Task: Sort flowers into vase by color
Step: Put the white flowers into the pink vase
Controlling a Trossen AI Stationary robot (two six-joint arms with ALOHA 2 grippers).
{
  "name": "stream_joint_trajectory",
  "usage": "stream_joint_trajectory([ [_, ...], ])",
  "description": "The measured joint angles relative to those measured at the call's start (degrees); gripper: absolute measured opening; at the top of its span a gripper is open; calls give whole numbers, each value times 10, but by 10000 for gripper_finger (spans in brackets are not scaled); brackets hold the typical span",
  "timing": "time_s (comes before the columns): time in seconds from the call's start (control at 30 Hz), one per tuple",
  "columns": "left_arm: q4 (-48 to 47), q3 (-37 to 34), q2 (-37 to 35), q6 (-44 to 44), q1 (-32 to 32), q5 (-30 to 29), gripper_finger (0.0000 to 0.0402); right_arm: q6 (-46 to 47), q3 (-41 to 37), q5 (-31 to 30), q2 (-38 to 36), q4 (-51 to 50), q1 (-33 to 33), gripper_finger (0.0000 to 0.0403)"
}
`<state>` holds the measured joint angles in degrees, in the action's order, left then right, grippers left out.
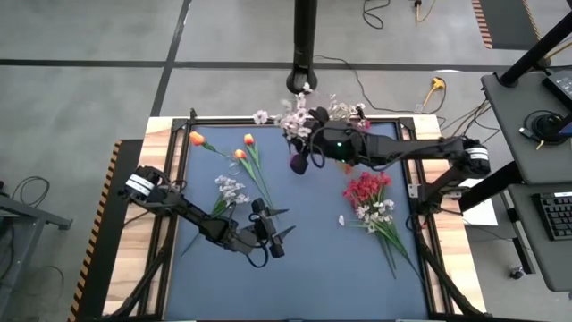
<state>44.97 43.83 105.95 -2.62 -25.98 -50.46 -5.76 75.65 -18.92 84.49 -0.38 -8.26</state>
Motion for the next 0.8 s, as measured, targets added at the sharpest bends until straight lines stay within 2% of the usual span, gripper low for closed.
stream_joint_trajectory([
  [0.2, -1, 0, 0, 0, 0, 0, 237, -3, 34, -1, 31, -26, -8, 50],
  [0.8, -1, -1, 0, 0, 0, 0, 237, 12, 37, -2, 58, -71, -46, 48],
])
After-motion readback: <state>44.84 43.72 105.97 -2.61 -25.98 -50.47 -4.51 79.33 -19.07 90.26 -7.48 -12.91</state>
